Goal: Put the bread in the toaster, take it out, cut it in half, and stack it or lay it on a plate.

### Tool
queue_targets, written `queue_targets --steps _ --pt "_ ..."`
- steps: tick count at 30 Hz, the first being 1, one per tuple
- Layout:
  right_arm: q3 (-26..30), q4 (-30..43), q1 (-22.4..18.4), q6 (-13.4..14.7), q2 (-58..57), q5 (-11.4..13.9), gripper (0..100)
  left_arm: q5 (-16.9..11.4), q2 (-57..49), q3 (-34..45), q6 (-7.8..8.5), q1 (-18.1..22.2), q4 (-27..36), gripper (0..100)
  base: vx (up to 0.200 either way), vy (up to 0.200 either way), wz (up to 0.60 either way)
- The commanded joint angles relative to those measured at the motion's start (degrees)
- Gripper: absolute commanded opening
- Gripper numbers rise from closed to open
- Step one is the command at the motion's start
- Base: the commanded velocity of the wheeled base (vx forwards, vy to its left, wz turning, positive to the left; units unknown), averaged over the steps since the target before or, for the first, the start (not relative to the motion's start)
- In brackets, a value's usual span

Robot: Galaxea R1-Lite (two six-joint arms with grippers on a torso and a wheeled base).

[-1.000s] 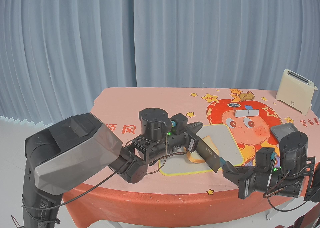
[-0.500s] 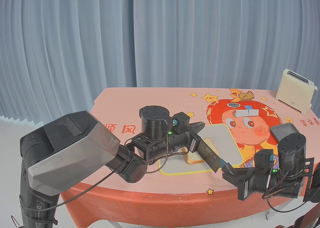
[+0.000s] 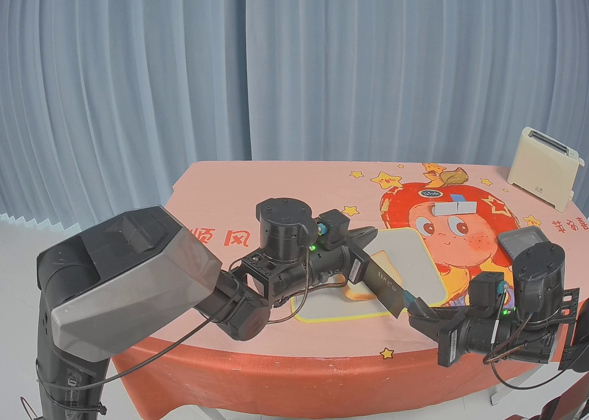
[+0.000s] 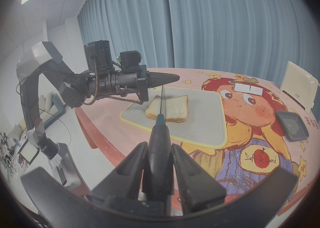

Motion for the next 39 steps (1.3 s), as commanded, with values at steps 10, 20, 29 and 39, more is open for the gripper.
queue_targets --steps 10,20,29,39 --pt "-0.3 -0.9 -0.1 0.1 0.0 0.1 0 0.1 1.4 1.2 0.08 -0.1 0.1 0 0.000 0.000 0.00" --pt "0.2 0.1 -0.1 0.1 0.9 0.0 0 0.1 1.3 1.4 0.08 -0.1 -0.2 0 0.000 0.000 0.00" --pt "-0.4 -0.9 0.0 0.2 1.5 0.3 0 0.0 0.5 0.6 -0.01 0.2 -0.9 0 0.000 0.000 0.00" --pt "-0.6 0.1 -0.4 0.1 -1.5 -0.3 0 0.0 1.1 1.7 -0.01 -0.5 -1.1 0 0.000 0.000 0.00"
